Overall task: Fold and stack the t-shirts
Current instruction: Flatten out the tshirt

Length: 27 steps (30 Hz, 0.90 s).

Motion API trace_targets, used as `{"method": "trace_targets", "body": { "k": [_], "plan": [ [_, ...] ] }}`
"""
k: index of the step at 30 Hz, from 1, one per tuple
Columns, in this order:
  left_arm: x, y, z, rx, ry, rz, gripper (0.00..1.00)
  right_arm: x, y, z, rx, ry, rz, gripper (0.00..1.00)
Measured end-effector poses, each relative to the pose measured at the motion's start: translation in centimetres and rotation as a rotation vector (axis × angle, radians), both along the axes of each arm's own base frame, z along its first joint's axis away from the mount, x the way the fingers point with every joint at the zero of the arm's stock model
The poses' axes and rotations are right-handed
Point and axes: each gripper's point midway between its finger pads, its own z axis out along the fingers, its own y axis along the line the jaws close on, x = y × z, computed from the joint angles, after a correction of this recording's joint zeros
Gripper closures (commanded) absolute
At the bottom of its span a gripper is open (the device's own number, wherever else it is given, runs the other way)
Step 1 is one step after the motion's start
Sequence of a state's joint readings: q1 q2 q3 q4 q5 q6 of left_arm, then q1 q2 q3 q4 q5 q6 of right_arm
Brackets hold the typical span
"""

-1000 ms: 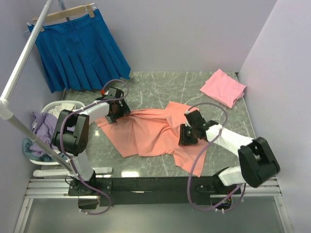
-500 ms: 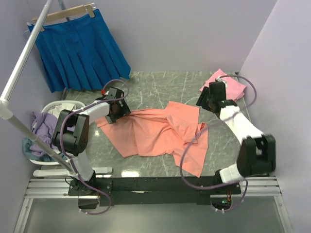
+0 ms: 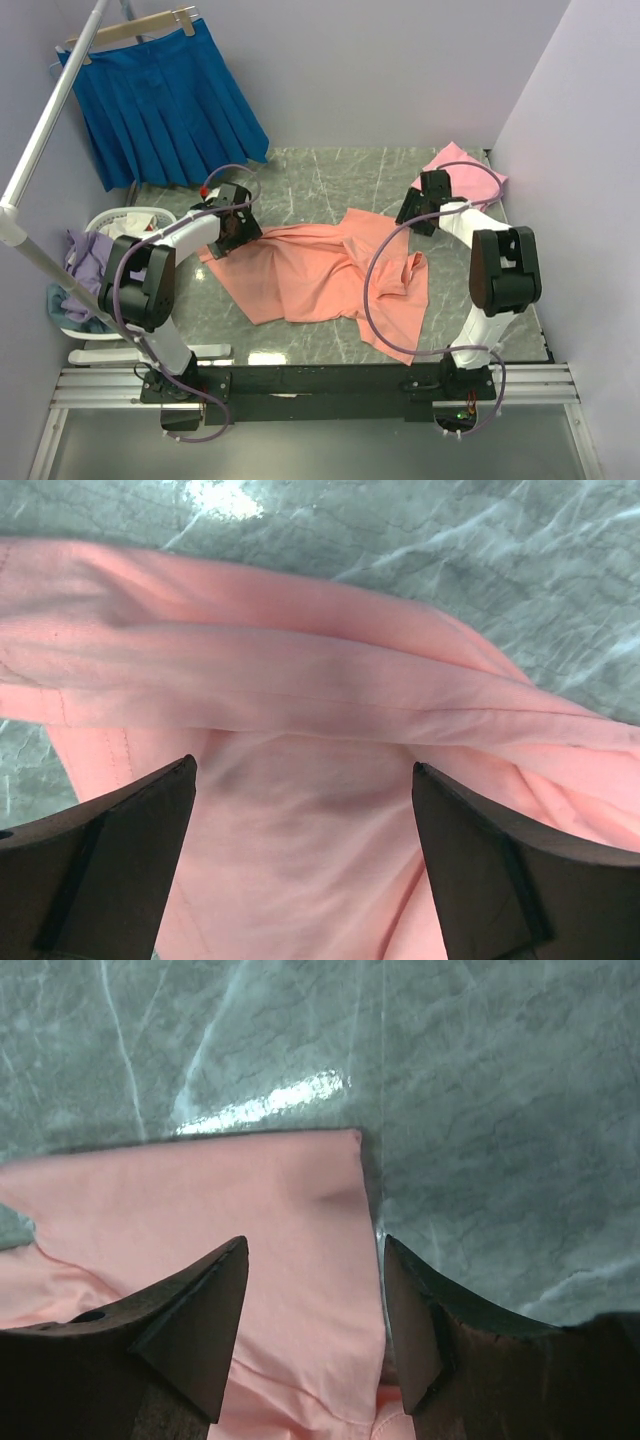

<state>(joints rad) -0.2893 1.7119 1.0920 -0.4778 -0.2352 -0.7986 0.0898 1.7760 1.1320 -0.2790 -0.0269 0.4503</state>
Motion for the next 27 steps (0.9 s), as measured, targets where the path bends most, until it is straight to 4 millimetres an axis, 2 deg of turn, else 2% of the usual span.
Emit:
{"method": "trace_targets", "body": {
  "k": [8,9,10,12,15,17,19,22,24,27],
  "plan": [
    [-0.9,1.0,-0.2,0.031,0.016,0.025,0.01,1.8,0.0,-2.2,0.032,0.036,0.007,0.39],
    [-1.1,1.2,-0.1,0.033,0.014,0.032,0.01,1.9,0.1,-2.4,0.037,0.038,0.009,0.42],
    [-1.3,1.6,0.0,0.037,0.010,0.040,0.01,2.1,0.1,-2.2,0.043,0.035,0.012,0.50],
    [-1.8,2.5,0.2,0.037,0.006,0.065,0.01,2.6,0.4,-2.1,0.057,0.032,0.024,0.52],
    [-2.4,4.9,0.2,0.036,0.005,0.130,0.00,3.4,0.9,-2.3,0.075,0.034,0.042,0.79],
    [-2.8,6.4,-0.1,0.038,0.013,0.173,0.01,3.6,1.1,-2.6,0.083,0.041,0.053,0.82],
    [-3.1,7.7,-0.5,0.044,0.023,0.207,0.01,3.8,1.3,-2.7,0.093,0.044,0.060,0.89],
    [-3.5,8.1,-1.0,0.046,0.036,0.219,0.01,4.0,1.5,-2.6,0.099,0.045,0.073,1.00],
    [-3.4,8.1,-1.0,0.042,0.031,0.225,0.01,4.1,1.6,-2.5,0.101,0.044,0.079,1.00],
    [-3.0,8.1,-0.8,0.038,0.013,0.232,0.07,4.1,1.7,-2.5,0.106,0.046,0.082,1.00]
  ]
}}
